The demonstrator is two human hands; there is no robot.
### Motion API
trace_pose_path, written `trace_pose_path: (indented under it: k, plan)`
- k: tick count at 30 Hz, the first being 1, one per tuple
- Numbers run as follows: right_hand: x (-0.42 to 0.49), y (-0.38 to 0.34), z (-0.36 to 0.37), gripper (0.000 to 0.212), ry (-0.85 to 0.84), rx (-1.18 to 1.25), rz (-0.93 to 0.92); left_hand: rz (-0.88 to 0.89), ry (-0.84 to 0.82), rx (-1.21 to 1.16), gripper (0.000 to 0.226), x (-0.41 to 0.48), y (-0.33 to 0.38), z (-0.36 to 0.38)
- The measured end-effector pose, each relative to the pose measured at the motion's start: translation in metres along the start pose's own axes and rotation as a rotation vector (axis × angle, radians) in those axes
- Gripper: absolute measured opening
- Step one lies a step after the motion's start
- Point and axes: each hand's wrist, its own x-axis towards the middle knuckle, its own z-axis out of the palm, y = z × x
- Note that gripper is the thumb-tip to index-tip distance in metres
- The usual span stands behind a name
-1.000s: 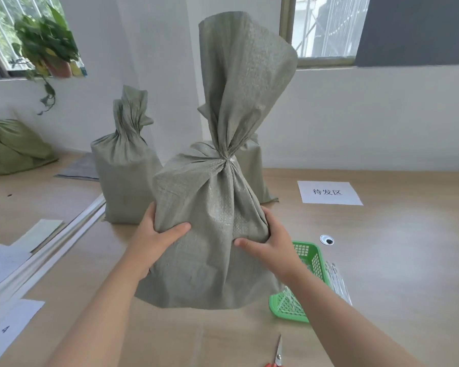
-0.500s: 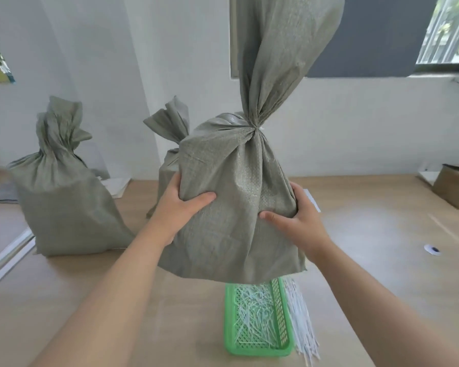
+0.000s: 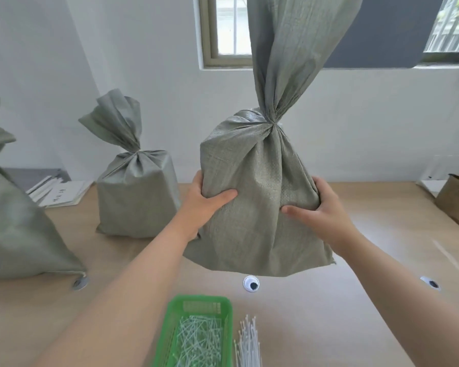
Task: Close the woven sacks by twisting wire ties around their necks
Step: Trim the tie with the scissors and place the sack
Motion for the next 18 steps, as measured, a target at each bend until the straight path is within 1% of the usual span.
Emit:
trace_pose_path:
  k: [3,9,18]
  plan:
    - [0.034,0.023,-0.014,0.069,0.002,-0.037,0.001,-0.007,-0.023,0.032,0.082,0.037,-0.019,0.019]
    - [0.096,0.069,-0.013,0.068,-0.025,-0.081,0.008,-0.038,-0.035,0.032,0.068,0.099,-0.06,0.03]
    - [0.161,0.153,0.022,0.07,-0.077,-0.122,-0.002,-0.094,-0.013,0.041,0.075,0.164,-0.14,0.022]
